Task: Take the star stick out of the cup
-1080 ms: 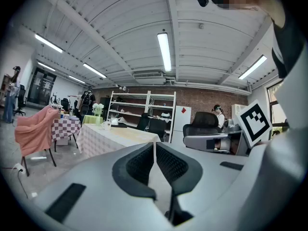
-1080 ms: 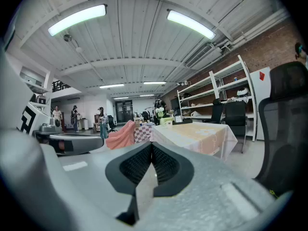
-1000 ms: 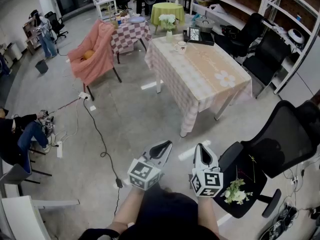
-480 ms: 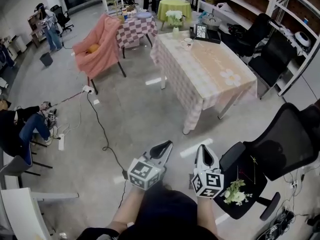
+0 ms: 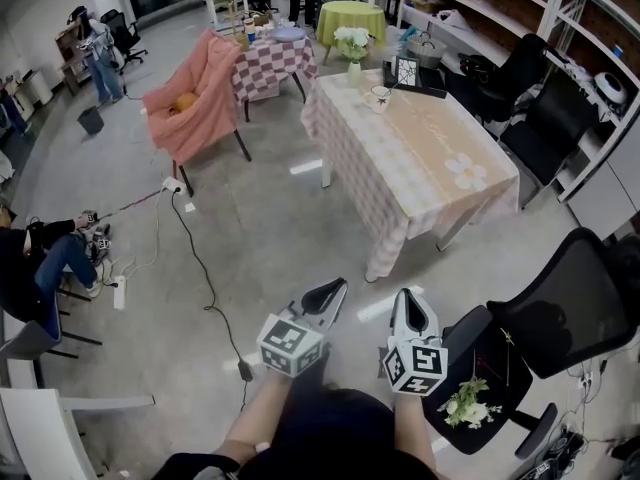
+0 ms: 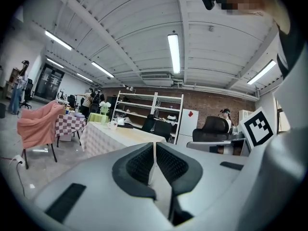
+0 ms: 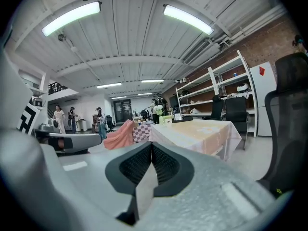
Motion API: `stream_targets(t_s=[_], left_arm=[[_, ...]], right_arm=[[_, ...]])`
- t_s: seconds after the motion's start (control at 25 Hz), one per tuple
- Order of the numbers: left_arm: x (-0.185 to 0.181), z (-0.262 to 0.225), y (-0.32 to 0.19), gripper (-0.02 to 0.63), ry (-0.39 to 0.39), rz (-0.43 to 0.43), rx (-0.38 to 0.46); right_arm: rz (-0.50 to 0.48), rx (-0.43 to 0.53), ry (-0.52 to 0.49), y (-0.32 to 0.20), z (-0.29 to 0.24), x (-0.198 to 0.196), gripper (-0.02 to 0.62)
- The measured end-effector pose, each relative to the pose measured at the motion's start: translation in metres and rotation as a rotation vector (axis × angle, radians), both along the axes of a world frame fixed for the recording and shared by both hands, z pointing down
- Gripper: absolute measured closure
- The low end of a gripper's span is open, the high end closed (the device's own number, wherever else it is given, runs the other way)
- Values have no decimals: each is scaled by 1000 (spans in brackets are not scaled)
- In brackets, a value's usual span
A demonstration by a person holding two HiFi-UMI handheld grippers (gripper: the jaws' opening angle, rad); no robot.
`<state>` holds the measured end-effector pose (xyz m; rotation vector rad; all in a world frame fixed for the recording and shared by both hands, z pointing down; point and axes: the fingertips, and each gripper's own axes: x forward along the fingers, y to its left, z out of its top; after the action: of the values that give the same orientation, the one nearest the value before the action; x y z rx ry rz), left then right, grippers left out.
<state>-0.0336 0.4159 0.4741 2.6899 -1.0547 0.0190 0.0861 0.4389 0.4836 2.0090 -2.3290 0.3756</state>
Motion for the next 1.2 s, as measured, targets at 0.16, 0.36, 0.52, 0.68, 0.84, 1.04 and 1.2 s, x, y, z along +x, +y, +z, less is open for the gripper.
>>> stream_targets(t_s=[0.16,0.36,0.52,0.68,0.84,1.04,1.2], left_arm=[[3,-5,-34,581,0,-4,6],[2,-12,-73,581,-7,0,14],[-5,-17,-99,581,4,-5,9],[-10,-16,-117,581,11,-11,-6],[-9,-16,-137,581,16,4,-13],[-12,-18,-160,581,18,18,-14],[-21,-19,-183,581,41,8,-23]], right_arm=[[-2,0,-3,-32,-2,3,591],[1,2,-7,-73,-7,2,592],[13,-16,1,-100,-5,1,591],[23,-30,16,-117,-4,2,591],[42,-30,0,-133,-8,3,591],[50,-29,12,-157,-13,-3,591],[48,-27,19,-177,-14,-11,591]])
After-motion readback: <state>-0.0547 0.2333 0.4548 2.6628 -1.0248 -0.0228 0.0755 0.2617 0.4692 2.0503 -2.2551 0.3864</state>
